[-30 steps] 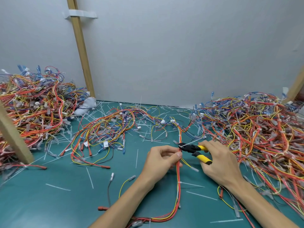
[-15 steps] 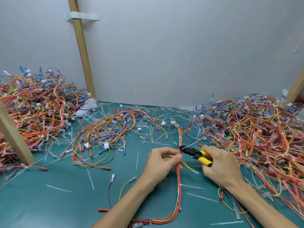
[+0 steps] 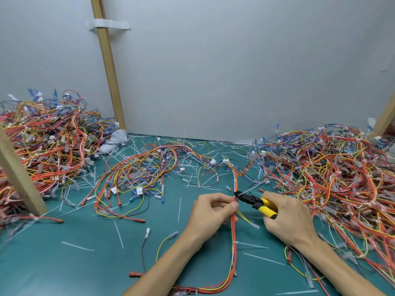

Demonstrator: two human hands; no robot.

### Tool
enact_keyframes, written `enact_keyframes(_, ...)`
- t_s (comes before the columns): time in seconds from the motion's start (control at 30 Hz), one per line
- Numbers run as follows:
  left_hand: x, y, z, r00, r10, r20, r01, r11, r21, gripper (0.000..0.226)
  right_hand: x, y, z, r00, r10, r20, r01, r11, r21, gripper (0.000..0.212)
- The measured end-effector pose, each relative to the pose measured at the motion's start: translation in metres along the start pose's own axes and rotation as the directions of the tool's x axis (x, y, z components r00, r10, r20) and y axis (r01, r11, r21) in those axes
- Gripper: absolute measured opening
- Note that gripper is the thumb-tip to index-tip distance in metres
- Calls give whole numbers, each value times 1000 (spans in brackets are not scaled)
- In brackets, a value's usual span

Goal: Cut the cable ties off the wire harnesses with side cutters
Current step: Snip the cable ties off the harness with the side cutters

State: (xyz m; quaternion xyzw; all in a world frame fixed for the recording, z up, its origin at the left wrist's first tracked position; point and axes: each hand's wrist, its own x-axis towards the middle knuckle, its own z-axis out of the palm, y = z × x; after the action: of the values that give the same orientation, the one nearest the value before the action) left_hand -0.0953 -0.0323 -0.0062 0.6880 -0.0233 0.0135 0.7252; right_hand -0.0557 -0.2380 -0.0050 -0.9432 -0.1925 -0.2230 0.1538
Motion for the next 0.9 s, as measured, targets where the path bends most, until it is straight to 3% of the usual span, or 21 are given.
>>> enact_keyframes(0.73, 0, -1, 0, 1000, -4, -1, 4, 1000, -6, 3, 0, -1, -3, 999, 22, 38, -23, 999, 24, 5)
enact_keyframes(0.9, 0, 0, 0, 1000, -5, -1, 5, 1000, -1, 4, 0, 0, -2, 997, 43, 60, -44, 999, 12, 15)
